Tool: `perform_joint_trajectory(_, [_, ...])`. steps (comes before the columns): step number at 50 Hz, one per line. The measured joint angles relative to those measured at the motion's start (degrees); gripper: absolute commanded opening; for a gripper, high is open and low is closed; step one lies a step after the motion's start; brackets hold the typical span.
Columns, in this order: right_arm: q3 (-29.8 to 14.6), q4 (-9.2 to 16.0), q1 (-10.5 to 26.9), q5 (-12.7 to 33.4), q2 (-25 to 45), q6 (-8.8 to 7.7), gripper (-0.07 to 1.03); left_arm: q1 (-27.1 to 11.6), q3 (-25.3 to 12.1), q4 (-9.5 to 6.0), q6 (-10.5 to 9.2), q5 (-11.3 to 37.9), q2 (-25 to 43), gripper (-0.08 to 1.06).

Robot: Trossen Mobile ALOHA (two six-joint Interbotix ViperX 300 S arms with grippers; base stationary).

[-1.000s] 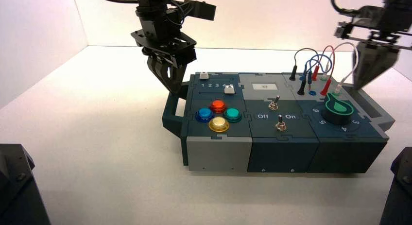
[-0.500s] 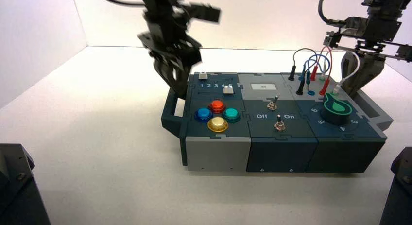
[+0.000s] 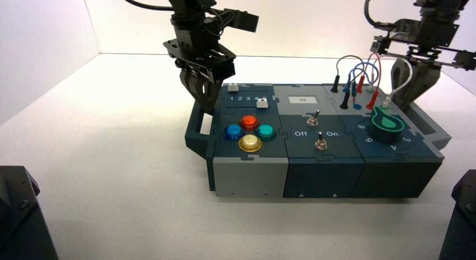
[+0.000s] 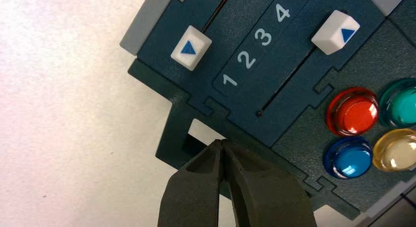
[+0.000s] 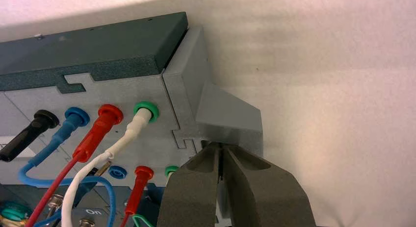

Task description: Insert the blue wire.

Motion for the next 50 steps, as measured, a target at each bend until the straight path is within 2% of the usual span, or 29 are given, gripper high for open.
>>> perform_joint_trajectory(14, [-3.52, 1.23, 3.16, 1.05, 2.46, -0.18, -0.02, 2.81, 0.97, 0.44, 0.0, 0.26, -0.7, -0.03])
perform_joint_trajectory(31, [-7.82, 3.34, 8.44, 2.2, 5.62, -0.26, -0.02, 8.09, 2.2, 1.85, 0.0, 0.35, -1.93, -0.03])
perform_joint_trajectory(50, [-13.1, 4.39, 11.95, 3.96, 9.05, -0.26, -0.02, 11.6, 2.99, 2.11, 0.0, 0.62, -2.55, -0.03])
